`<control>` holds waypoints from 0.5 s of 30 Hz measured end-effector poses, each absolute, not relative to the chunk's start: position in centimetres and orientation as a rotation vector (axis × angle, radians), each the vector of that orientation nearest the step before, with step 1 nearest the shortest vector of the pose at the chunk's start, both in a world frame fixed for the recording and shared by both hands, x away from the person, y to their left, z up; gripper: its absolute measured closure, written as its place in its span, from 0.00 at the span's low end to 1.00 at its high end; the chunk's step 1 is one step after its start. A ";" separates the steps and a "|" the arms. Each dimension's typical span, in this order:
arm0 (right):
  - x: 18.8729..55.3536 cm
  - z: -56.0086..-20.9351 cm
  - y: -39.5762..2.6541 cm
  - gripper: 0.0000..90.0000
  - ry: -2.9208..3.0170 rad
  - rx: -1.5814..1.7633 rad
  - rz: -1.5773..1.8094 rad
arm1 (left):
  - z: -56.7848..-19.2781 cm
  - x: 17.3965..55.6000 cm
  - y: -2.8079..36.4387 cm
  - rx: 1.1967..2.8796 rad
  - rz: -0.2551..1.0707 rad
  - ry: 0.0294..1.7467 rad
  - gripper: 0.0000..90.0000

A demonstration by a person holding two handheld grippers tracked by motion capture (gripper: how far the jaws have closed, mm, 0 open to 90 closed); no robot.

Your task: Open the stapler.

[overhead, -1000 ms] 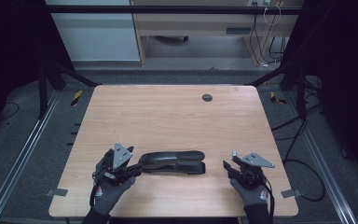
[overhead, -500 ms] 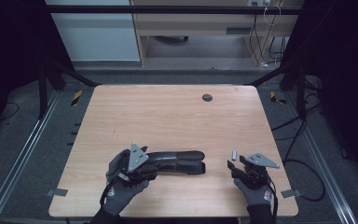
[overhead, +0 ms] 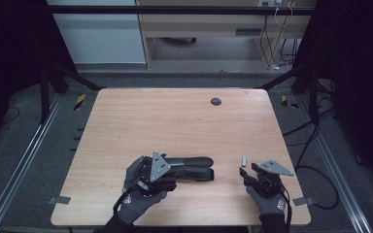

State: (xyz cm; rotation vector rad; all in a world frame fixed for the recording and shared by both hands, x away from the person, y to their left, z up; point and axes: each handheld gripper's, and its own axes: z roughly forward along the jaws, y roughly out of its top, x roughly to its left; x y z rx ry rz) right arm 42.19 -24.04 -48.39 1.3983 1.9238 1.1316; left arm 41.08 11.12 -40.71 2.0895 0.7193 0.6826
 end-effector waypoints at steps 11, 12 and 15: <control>42.1 -48.7 -24.3 0.55 1.934 1.396 1.120 | -41.1 41.0 9.3 2.144 0.692 0.638 0.35; 42.1 -48.7 -24.3 0.55 1.936 1.397 1.119 | -41.2 41.1 9.2 2.152 0.696 0.634 0.35; 42.1 -48.7 -24.4 0.55 1.932 1.401 1.120 | -41.3 41.3 8.7 2.173 0.711 0.622 0.37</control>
